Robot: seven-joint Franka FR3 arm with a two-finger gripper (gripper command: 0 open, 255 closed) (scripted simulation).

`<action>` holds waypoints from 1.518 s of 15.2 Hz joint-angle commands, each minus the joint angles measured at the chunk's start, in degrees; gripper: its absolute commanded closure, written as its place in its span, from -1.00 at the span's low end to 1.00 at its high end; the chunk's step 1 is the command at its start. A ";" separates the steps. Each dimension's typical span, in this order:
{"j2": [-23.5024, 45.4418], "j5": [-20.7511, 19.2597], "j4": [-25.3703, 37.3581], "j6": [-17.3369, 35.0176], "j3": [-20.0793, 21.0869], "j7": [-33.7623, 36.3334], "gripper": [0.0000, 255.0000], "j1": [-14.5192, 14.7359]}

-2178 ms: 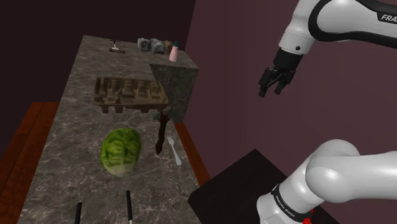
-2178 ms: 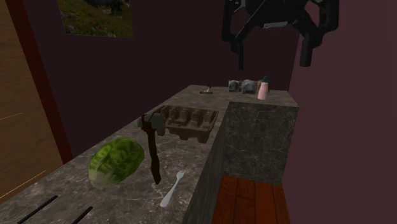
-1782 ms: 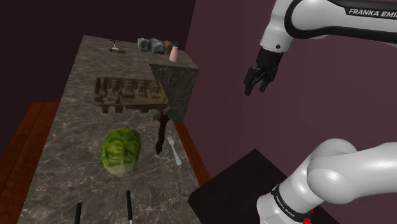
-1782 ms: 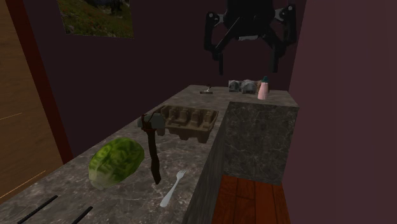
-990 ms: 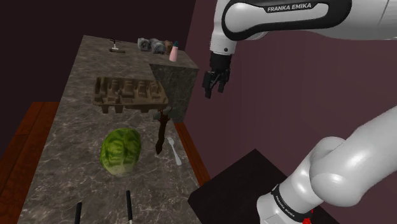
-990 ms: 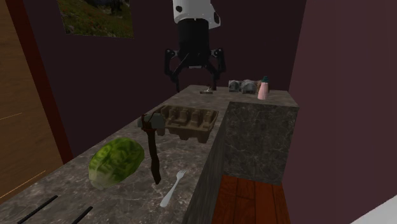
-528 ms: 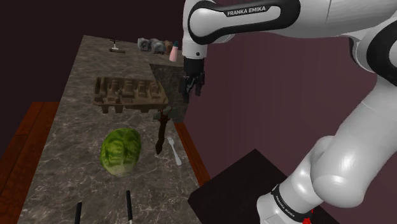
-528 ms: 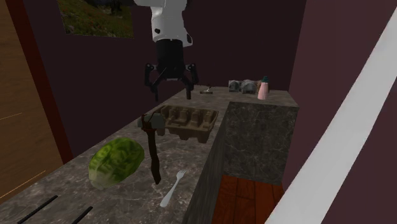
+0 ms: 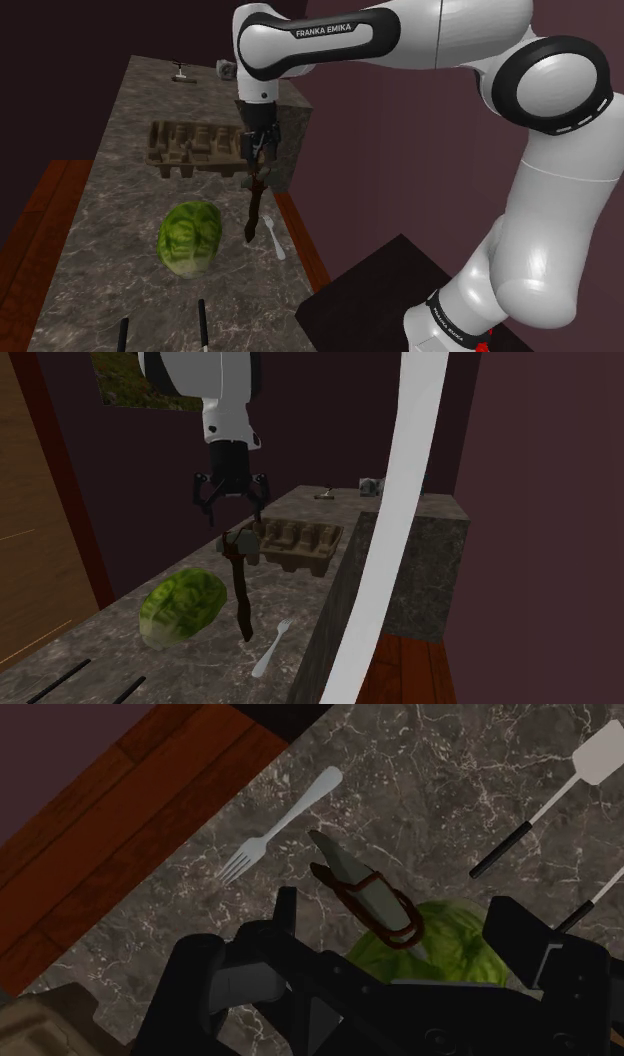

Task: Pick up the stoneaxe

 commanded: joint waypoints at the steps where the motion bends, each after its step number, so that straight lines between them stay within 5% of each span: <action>1: 1.12 -0.03 0.50 0.36 0.26 -0.16 -1.00 0.33; 9: 2.82 -0.25 -2.15 4.71 0.16 -0.21 -1.00 0.39; 10: 2.80 -0.26 -2.12 4.65 0.14 -0.26 1.00 0.36; 23: 1.74 -0.12 -0.60 2.08 0.23 -0.18 1.00 0.35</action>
